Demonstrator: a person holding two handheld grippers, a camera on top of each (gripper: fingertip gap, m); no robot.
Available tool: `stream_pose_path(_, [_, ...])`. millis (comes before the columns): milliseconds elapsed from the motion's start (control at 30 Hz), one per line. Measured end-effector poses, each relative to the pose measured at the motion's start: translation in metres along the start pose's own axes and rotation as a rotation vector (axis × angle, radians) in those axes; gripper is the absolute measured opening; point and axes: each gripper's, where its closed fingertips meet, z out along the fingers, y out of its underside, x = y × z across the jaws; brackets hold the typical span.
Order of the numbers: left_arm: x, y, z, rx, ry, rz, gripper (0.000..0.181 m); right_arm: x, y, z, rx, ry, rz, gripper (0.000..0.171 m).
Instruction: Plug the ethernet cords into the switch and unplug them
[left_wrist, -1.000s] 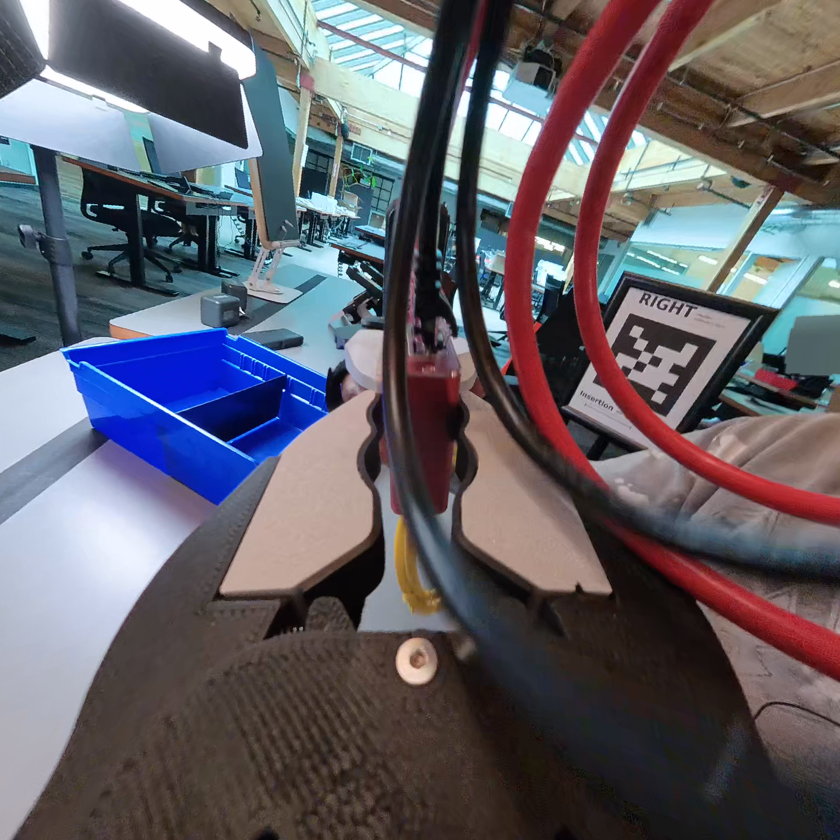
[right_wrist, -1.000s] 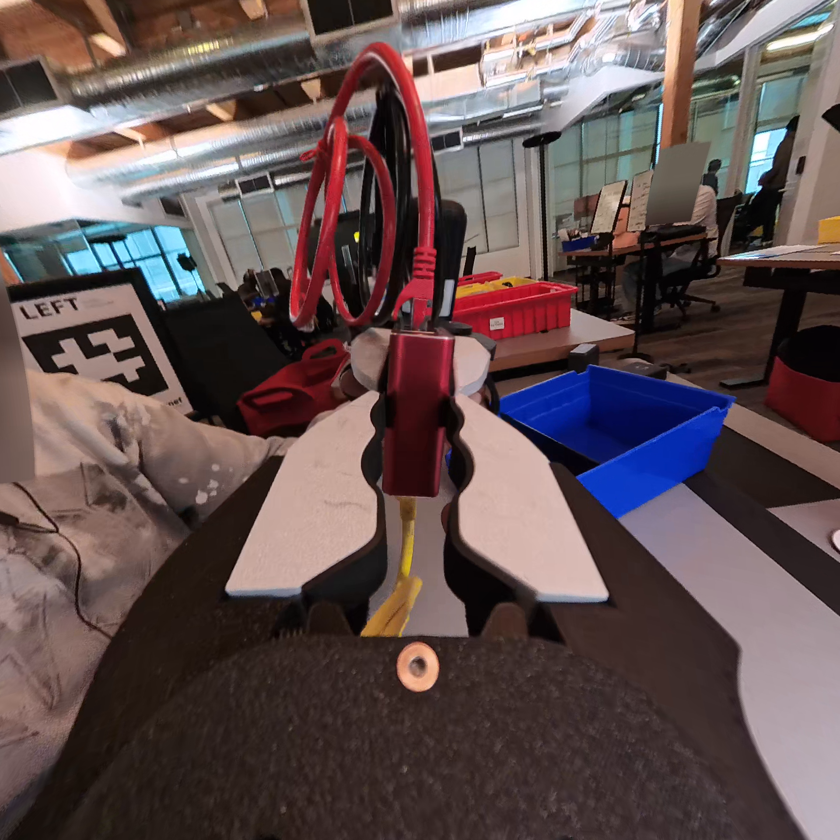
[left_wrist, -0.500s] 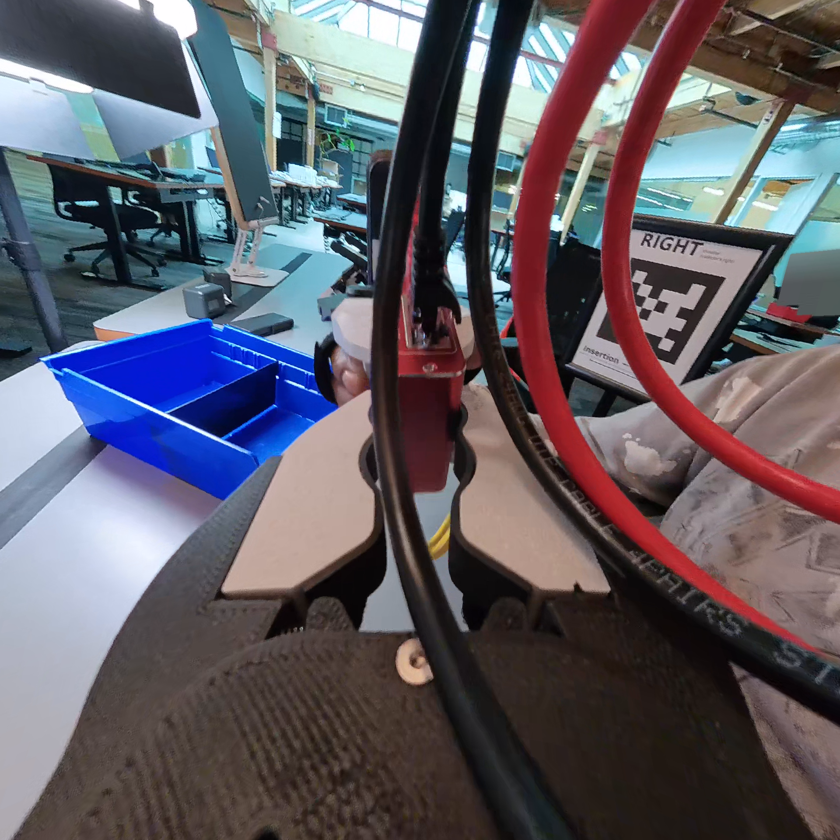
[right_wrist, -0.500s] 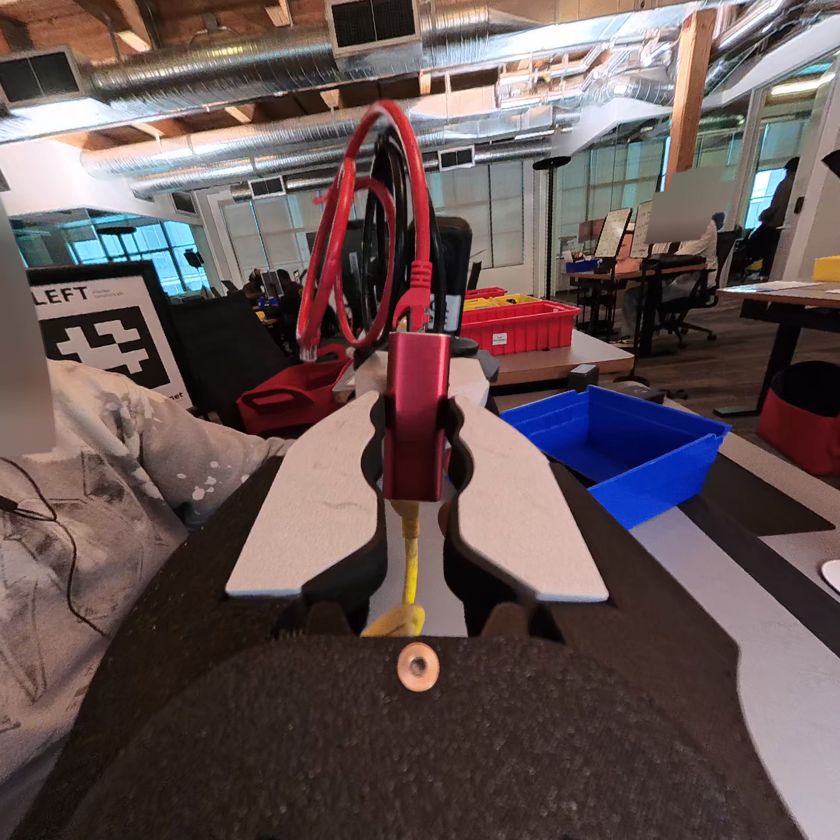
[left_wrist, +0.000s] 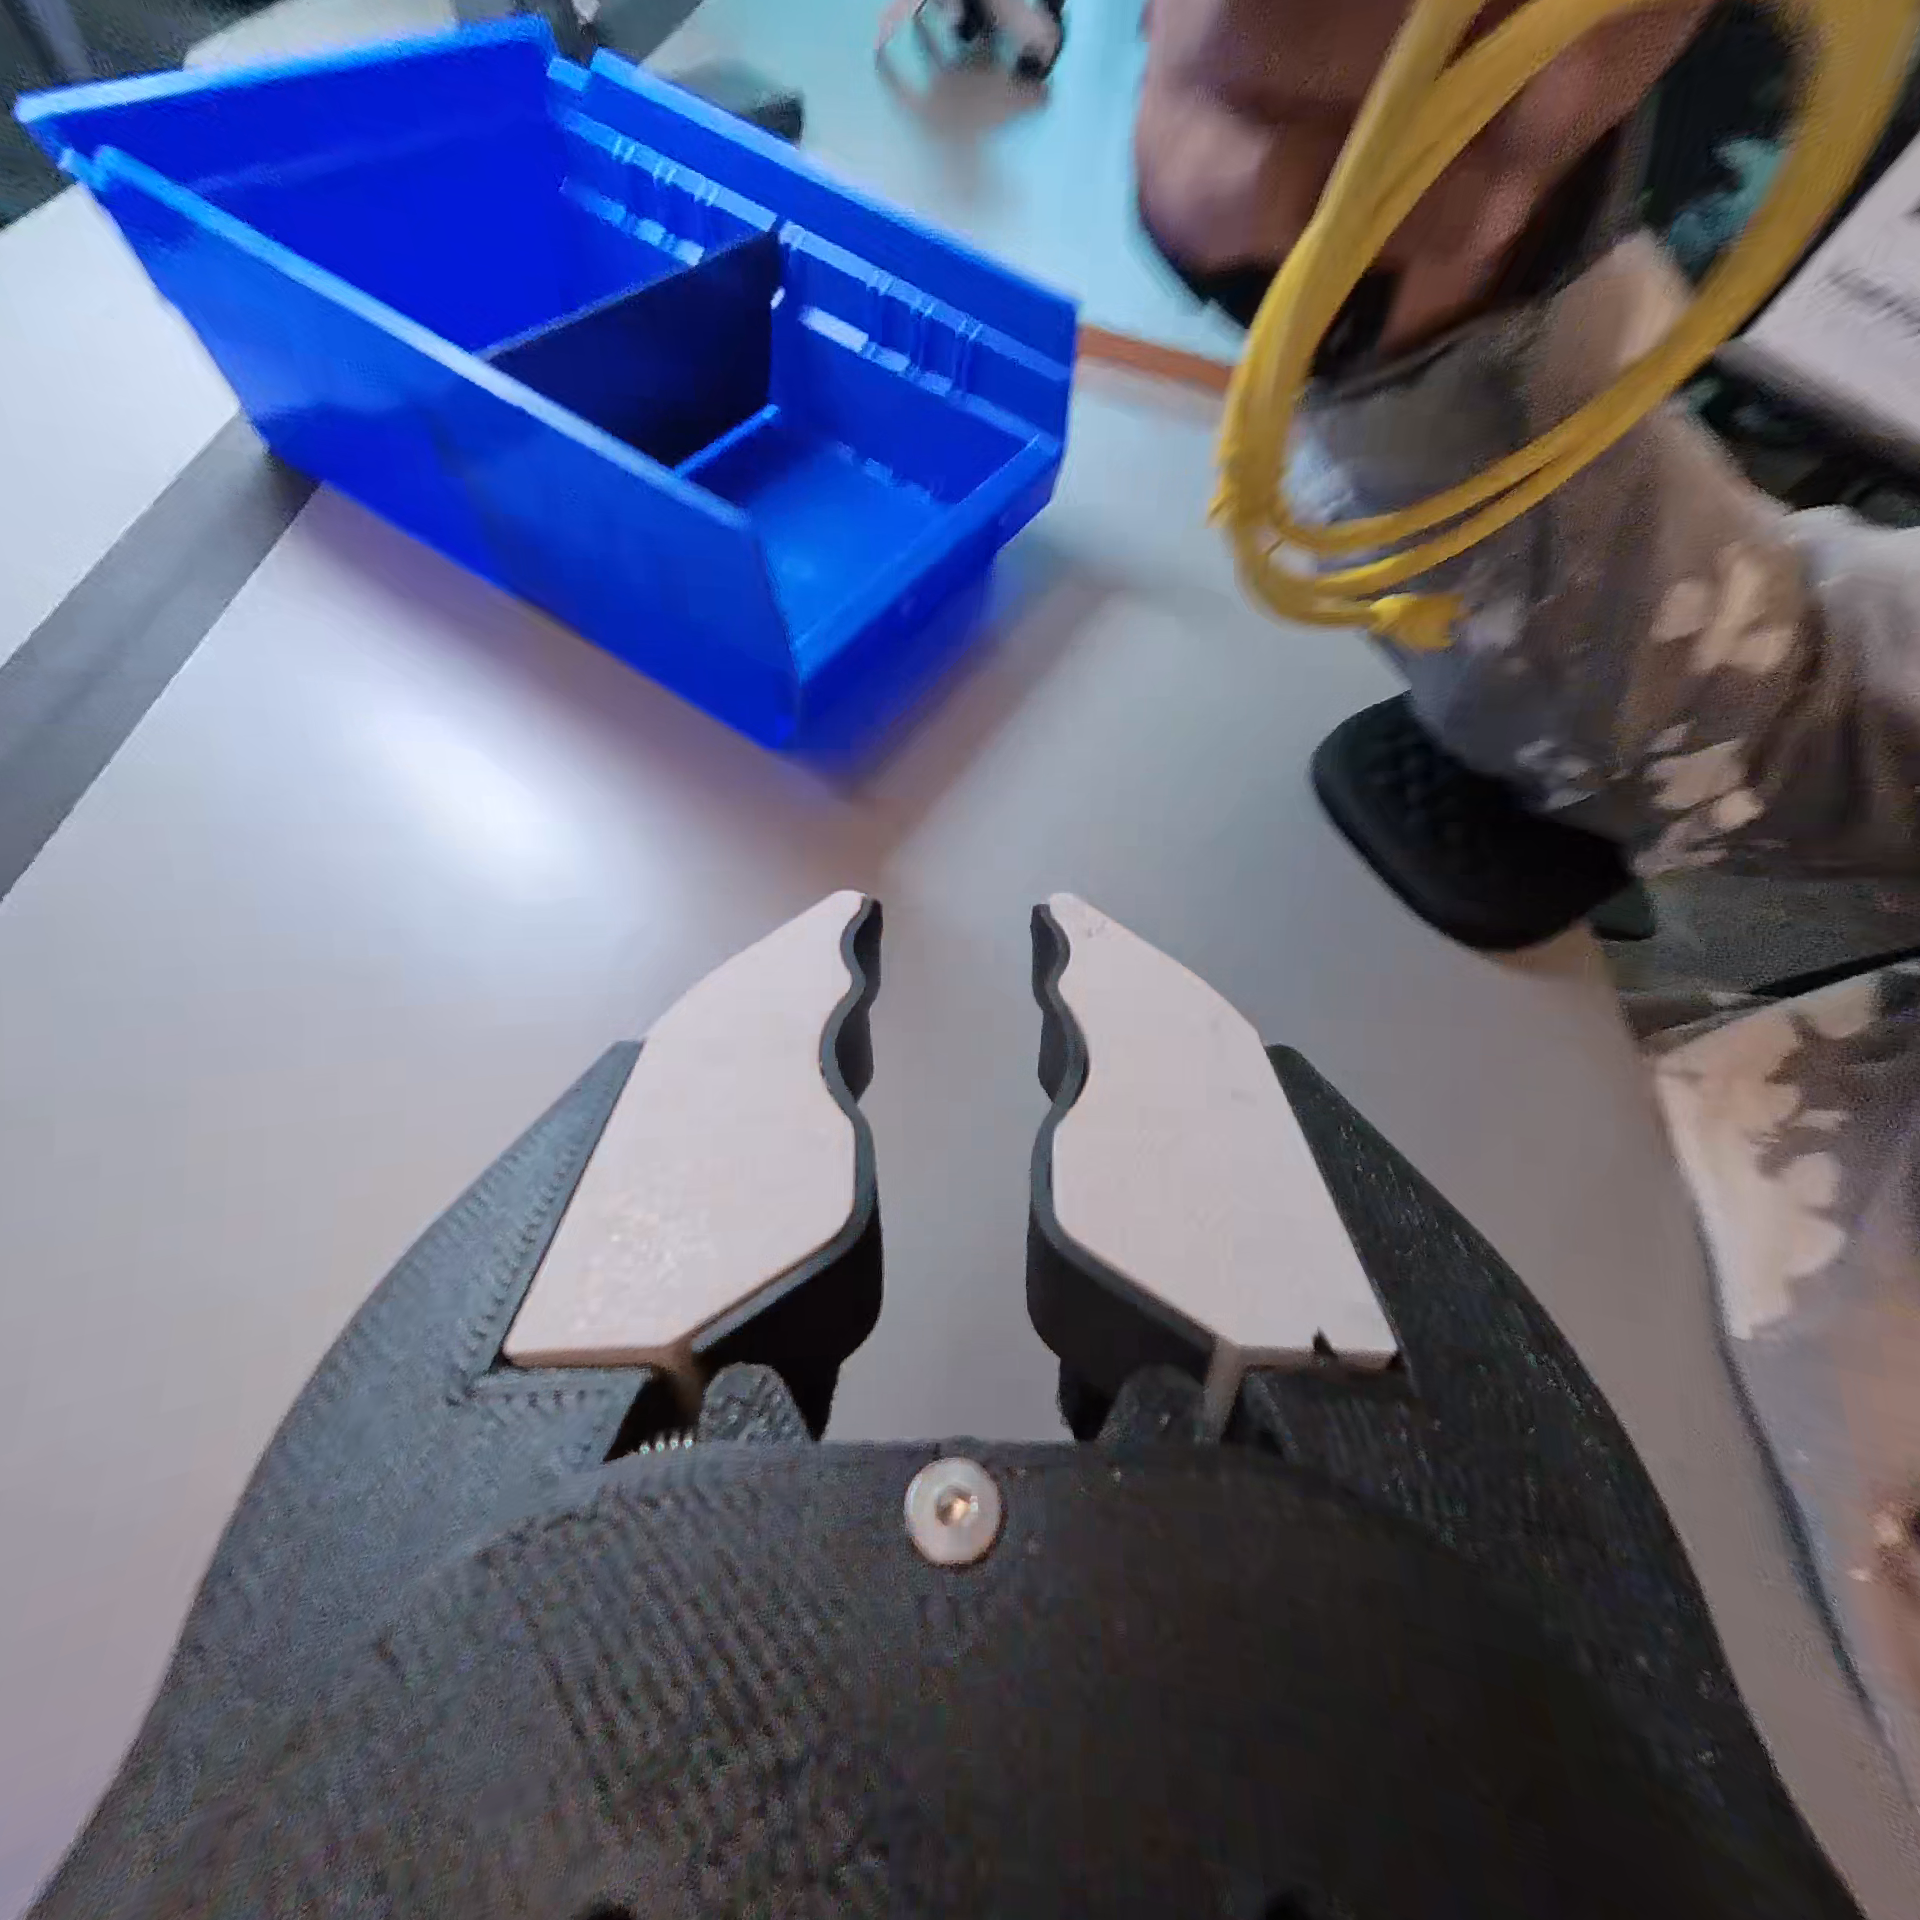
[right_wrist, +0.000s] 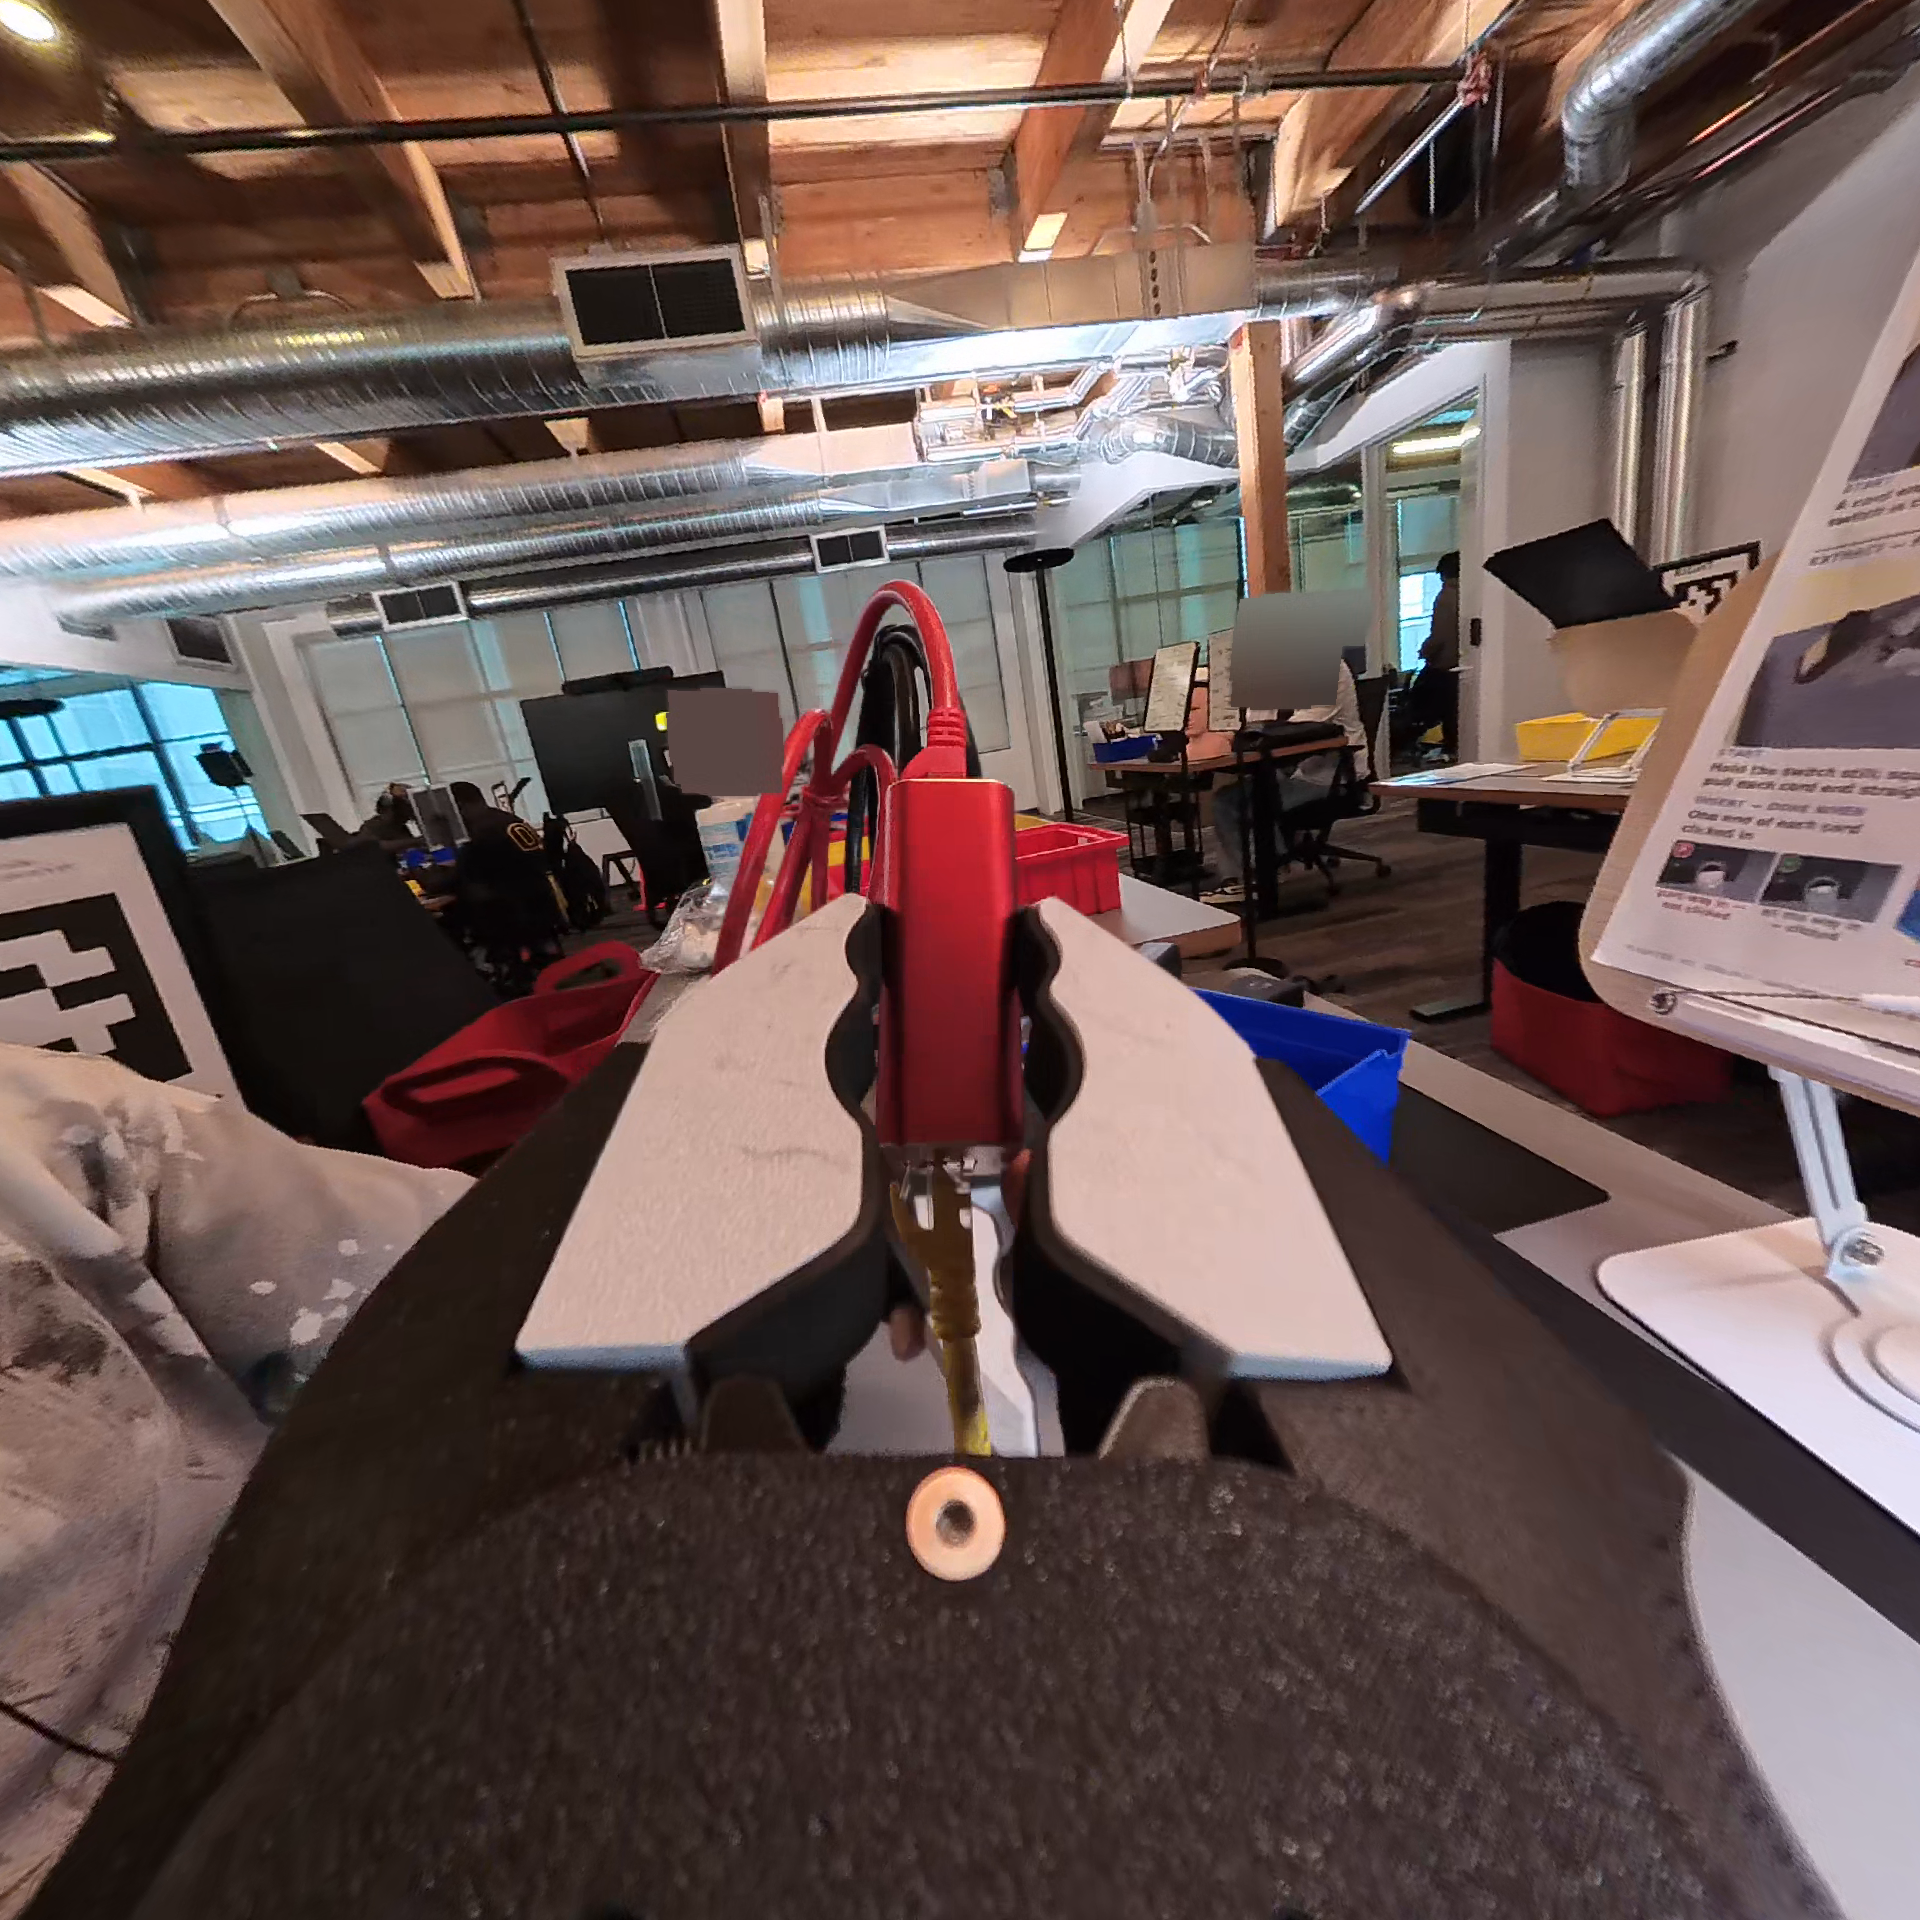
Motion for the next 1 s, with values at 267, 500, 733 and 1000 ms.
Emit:
stream_pose_path(267, [-0.072, -0.017, -0.063, 0.254, -0.286, -0.245, 0.025, -0.001, -0.034, -0.022, 0.102, 0.047, -0.041, 0.024])
stream_pose_path(500, [-0.025, -0.099, -0.195, 0.726, -0.355, -0.038, 0.022, 0.013, -0.041, -0.036, 0.070, 0.165, -0.096, 0.024])
stream_pose_path(733, [0.110, -0.135, -0.154, 0.539, -0.212, 0.371, 0.020, 0.027, -0.013, -0.016, -0.026, 0.233, -0.087, 0.024])
stream_pose_path(1000, [0.039, -0.090, -0.052, 0.258, -0.253, 0.116, 0.038, 0.009, 0.016, 0.008, -0.151, 0.128, -0.079, 0.024])
